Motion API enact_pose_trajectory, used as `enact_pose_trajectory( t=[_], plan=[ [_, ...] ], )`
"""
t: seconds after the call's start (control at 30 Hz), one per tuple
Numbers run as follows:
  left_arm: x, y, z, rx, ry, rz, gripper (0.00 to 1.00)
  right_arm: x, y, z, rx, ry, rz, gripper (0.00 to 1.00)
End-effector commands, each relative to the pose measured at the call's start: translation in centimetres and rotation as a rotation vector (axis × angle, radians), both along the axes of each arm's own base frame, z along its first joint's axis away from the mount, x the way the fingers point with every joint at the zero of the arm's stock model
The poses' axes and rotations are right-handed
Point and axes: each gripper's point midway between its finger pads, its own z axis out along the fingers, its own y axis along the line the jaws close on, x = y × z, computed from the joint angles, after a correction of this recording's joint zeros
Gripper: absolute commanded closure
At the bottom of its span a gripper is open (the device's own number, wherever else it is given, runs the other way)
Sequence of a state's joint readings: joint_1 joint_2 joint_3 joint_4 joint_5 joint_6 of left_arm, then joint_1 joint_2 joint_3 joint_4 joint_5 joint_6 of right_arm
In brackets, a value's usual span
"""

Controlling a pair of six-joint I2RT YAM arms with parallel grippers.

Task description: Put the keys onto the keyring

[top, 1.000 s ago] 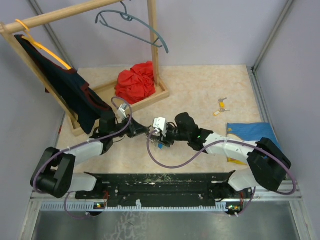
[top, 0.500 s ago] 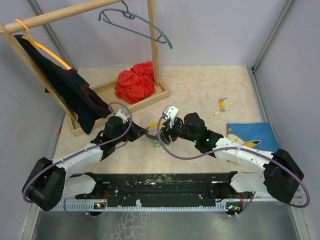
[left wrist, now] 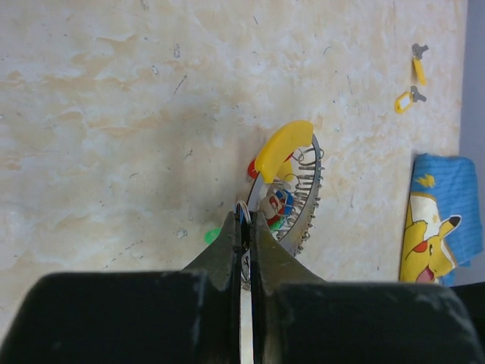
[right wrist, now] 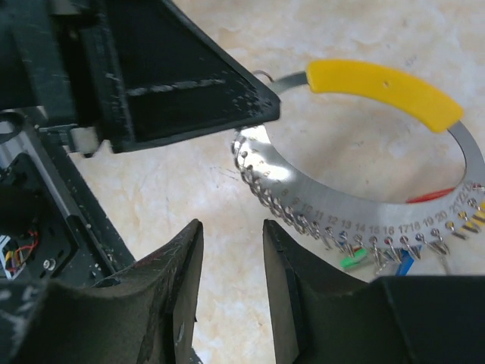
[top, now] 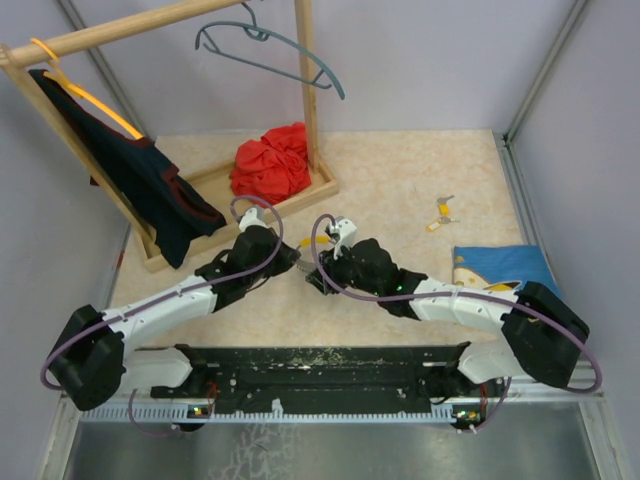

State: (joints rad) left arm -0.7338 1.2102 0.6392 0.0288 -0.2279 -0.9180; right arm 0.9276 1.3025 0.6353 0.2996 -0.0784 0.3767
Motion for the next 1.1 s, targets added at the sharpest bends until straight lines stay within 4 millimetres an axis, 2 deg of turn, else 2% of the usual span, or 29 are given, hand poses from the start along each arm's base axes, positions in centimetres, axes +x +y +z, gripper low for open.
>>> enact_pose_trajectory(
  t=[0.0, 0.17, 0.37, 0.63, 1.07],
  plan=[
    [0.9, 0.0, 1.1, 0.045, -0.041, 0.042, 1.0, 1.3, 0.4, 0.6, 0.087, 0.026, -0.109, 0.64],
    [0.9, -0.2, 1.2, 0.041, -0.042, 0.04, 1.0, 1.7, 0.3, -1.1, 0.075, 0.033, -0.132, 0.71],
    [0.8, -0.5, 1.4, 0.031, -0.045, 0.031, 1.0, 2.0, 1.0, -1.6, 0.083, 0.022, -0.121, 0.77],
    [0.6, -0.7, 1.5, 0.01, -0.042, 0.024, 1.0, 3.0, 1.0, -3.0, 0.071, 0.007, -0.159, 0.79],
    [0.2, -1.2, 0.9, -0.07, -0.009, 0.041, 1.0, 3.4, 2.0, -2.1, 0.18, -0.071, -0.135, 0.75]
  ],
)
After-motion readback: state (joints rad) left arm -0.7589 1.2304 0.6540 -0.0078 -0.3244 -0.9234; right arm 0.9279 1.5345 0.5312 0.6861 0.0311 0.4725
